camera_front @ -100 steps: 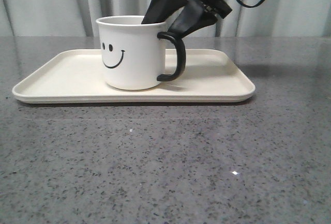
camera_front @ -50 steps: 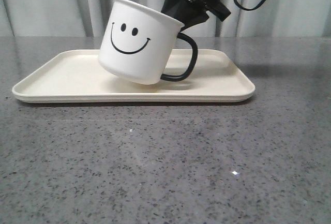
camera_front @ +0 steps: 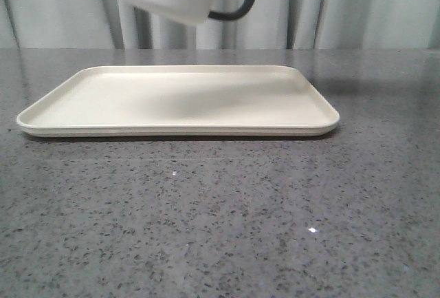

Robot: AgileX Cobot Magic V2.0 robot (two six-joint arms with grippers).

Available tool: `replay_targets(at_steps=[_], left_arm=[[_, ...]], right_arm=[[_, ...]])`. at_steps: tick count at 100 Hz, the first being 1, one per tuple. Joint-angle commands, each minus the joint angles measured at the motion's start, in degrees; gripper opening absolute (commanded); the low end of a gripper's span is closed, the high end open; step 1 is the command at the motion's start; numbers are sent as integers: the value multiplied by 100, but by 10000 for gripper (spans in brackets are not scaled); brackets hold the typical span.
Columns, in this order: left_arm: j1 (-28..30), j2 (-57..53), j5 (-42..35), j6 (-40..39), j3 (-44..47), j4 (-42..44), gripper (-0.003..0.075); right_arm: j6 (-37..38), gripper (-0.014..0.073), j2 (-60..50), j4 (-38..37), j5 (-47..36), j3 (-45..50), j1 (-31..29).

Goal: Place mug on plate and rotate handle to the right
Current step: 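Grip the rim with the right gripper and lift the mug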

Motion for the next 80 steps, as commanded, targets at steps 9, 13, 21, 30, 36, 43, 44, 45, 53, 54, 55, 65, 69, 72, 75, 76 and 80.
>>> replay_targets(at_steps=[9, 13, 21, 30, 36, 43, 44, 45, 53, 54, 55, 65, 69, 72, 75, 76, 80], left_arm=[[-1, 1, -115, -74, -112, 44, -20], [-1, 1, -115, -74, -112, 44, -20], [-1, 1, -115, -74, -112, 44, -20], [-1, 1, -115, -74, -112, 44, -20], [-1, 1, -115, -74, -112, 44, -20], [-1, 1, -115, -74, -112, 44, -20], [-1, 1, -115, -74, -112, 44, -20], [-1, 1, -115, -74, -112, 44, -20], [-1, 1, -115, -74, -112, 33, -20], [-1, 1, -115, -74, -112, 33, -20], [-1, 1, -115, -74, -112, 33, -20], [-1, 1, -115, -74, -112, 24, -20], [-1, 1, -115, -74, -112, 24, -20], [-1, 1, -115, -74, -112, 24, -20], [-1, 1, -115, -74, -112, 21, -20], [-1, 1, -115, -74, -112, 21, -20], [-1, 1, -115, -74, -112, 21, -20]], right_arm=[[-96, -112, -327, -429, 486, -1248, 10], [-96, -112, -314, -602, 568, -1386, 10], [-96, -112, -307, -874, 610, -1531, 10], [-84, -112, -282, -1141, 629, -1536, 10], [-84, -112, -223, -1154, 643, -1536, 10], [-71, -112, -143, -1177, 643, -1536, 10], [-70, -112, -126, -1177, 643, -1536, 10], [-64, -112, -99, -1177, 649, -1536, 10], [-64, -112, 7, -1177, 710, -1536, 22], [-58, -112, 34, -1177, 709, -1536, 22], [-50, -112, 49, -1177, 717, -1536, 22], [-5, -112, 202, -1185, 724, -1531, 78], [-5, -112, 271, -1190, 724, -1531, 102], [-5, -112, 301, -1198, 709, -1531, 114], [-5, -112, 334, -1212, 709, -1531, 113], [-5, -112, 344, -1212, 709, -1531, 113], [-5, -112, 383, -1212, 709, -1531, 113]])
